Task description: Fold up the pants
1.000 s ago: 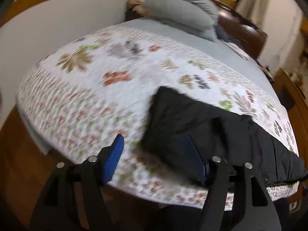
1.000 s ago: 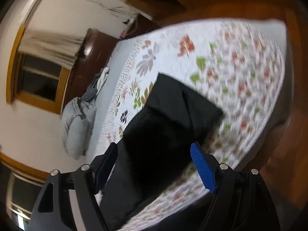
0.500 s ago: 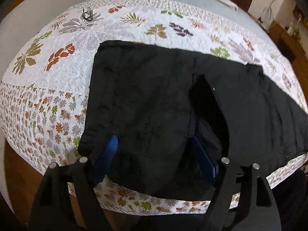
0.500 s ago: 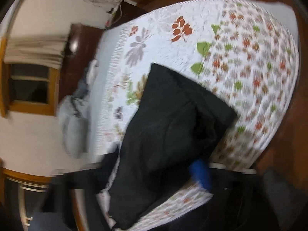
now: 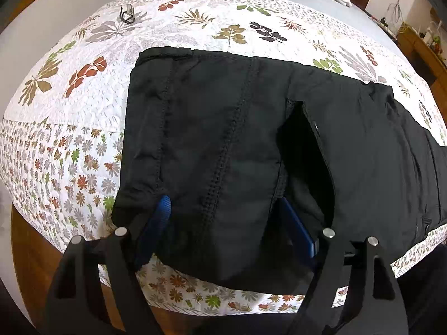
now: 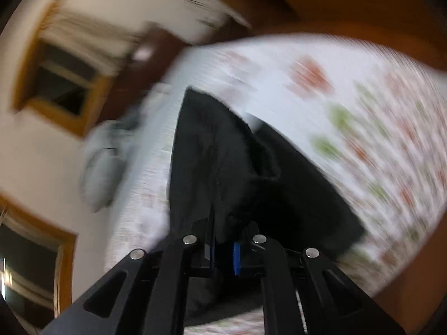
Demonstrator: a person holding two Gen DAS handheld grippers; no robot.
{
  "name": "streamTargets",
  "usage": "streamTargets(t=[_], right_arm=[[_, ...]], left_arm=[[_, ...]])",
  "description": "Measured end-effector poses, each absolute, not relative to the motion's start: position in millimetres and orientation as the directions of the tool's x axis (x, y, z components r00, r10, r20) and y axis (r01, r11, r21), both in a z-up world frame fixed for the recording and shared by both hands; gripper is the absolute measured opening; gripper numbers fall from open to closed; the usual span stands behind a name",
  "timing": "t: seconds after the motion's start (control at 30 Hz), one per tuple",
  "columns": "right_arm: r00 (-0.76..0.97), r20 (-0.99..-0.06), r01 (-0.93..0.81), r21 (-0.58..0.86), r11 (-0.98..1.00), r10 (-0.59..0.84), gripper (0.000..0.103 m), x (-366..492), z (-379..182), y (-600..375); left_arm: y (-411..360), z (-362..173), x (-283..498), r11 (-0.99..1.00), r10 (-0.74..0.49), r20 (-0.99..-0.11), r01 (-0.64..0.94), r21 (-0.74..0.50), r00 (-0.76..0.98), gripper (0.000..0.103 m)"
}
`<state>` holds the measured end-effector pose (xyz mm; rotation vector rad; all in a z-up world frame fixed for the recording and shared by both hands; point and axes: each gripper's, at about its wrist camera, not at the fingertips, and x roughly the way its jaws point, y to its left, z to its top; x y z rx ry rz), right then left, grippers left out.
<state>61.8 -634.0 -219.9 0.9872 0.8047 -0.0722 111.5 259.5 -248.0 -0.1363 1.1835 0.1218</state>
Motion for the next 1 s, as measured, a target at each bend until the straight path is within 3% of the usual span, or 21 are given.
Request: streamTargets(t=[0.13,0.17,0.2,0.27,0.33,0.37,0.4,1.0], right_arm=[[0.738,-0.592,0.434,0.784,0.444,0.324,0.027,42.2,-248.3,-648.9],[0.748,-0.57,0.427,0.805,0.411,0.34,0.043,39.6,-250.6,-651.4],[0.755,-0.562,0.43,0.814,0.392,0.339,0.048,37.7,-251.1,-654.2],[0.756,-0.561,0.439,0.817,0.374,0.338,0.05,39.3,-250.0,-658.4],[0.742,-0.58,0.459,0.805,0.376,0.336,0.038,39.6,-248.3,-659.4],[0.737,-0.588,0.459,0.797,0.392,0.333,0.019,38.8,-244.9,-660.7],[0.739,-0.588,0.447,0.793,0.413,0.329,0.009,37.4,-239.9,-658.0],[0.668,-0.69,0.538,0.707,0.459,0.279,0.007,42.1,-257.4,-651.9]], left_arm=[[260.2,-246.6,114.1,0.987,0.01,-0.932,-0.156,-0.05,0.361,0.081],[260.7,-246.7,115.0,0.987,0.008,-0.933,-0.154,-0.051,0.361,0.08],[260.3,-246.9,115.2,0.987,0.008,-0.932,-0.153,-0.052,0.363,0.08],[258.9,-247.8,115.5,0.987,0.011,-0.929,-0.152,-0.049,0.369,0.082],[257.7,-248.0,115.3,0.987,0.015,-0.927,-0.156,-0.047,0.374,0.082],[257.2,-247.7,115.2,0.986,0.016,-0.927,-0.157,-0.047,0.375,0.082],[257.0,-246.8,114.7,0.986,0.014,-0.926,-0.159,-0.05,0.377,0.082],[270.1,-243.2,122.0,0.987,-0.054,-0.942,-0.124,-0.101,0.332,0.077]])
